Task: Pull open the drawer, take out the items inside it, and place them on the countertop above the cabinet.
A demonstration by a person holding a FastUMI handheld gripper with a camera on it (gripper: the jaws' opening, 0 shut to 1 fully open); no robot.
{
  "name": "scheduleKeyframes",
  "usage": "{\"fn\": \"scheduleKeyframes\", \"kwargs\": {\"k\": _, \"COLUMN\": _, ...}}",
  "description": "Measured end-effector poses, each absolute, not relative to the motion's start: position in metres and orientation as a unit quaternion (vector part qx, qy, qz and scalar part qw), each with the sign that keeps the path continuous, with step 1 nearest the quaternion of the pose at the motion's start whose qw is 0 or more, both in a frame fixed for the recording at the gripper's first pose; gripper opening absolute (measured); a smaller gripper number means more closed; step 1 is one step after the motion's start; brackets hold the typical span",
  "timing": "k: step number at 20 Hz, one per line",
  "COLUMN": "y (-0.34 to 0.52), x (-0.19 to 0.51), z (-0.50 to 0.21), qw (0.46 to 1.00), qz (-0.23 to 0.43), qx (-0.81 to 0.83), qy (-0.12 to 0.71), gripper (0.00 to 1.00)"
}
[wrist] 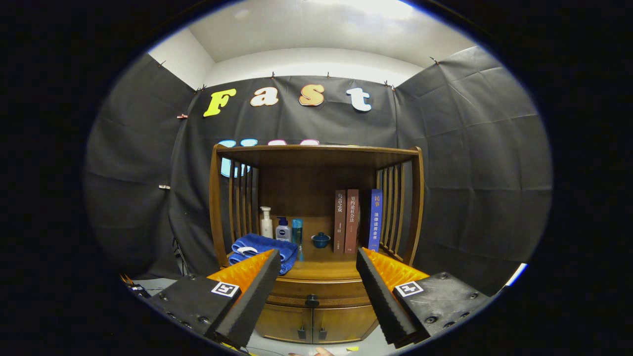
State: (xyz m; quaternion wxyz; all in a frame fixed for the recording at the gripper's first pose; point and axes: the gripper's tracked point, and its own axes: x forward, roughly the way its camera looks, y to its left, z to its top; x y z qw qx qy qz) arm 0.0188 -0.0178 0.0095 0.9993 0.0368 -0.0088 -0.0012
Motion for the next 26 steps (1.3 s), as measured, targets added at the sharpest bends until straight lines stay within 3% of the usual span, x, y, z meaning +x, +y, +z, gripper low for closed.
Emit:
{"fn": "scheduleKeyframes", "kwargs": {"k": 14, "y": -0.018, "x": 0.036, "z": 0.002, "qw": 1.000, "qz": -0.003, "qx": 0.024, "qy": 0.002, "gripper": 0.98}}
{"fn": "scheduleKeyframes", "kwargs": {"k": 26, "y": 0.003, "x": 0.104, "z": -0.117, "qw": 0.993, "qz": 0.013, "qx": 0.067, "qy": 0.096, "gripper": 0.99}}
